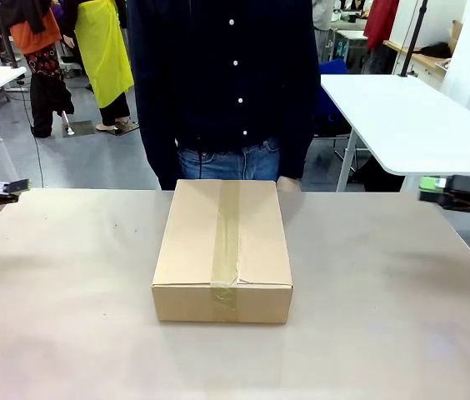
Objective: Pack the gift set into the box.
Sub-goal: Press and hold the closed box until the human finishes sealing it.
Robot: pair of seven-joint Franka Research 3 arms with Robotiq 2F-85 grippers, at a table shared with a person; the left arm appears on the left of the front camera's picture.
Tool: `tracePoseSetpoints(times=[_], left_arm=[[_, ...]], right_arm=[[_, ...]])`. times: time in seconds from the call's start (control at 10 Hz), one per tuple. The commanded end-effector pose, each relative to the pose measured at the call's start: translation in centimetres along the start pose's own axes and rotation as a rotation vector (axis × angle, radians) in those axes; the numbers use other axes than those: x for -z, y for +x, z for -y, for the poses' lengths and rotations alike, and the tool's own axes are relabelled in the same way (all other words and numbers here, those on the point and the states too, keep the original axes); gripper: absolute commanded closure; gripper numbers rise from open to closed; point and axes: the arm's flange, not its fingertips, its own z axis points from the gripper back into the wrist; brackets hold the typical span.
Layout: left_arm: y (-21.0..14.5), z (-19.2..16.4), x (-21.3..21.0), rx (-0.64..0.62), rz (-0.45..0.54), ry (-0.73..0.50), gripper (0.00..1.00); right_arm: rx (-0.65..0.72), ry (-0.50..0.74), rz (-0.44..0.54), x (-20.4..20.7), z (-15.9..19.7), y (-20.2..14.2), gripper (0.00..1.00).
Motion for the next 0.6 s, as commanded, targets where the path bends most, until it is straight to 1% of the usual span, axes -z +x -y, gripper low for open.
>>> tracePoseSetpoints(times=[0.0,0.5], left_arm=[[0.53,0.89,3.49,0.066,-0.151,-0.062,0.0],[0.53,0.89,3.49,0.066,-0.151,-0.062,0.0]], right_arm=[[-0.031,0.145,-0.062,2.06,-1.84,0.46,0.0],[-0.031,0.145,-0.062,2.06,-1.84,0.46,0.0]])
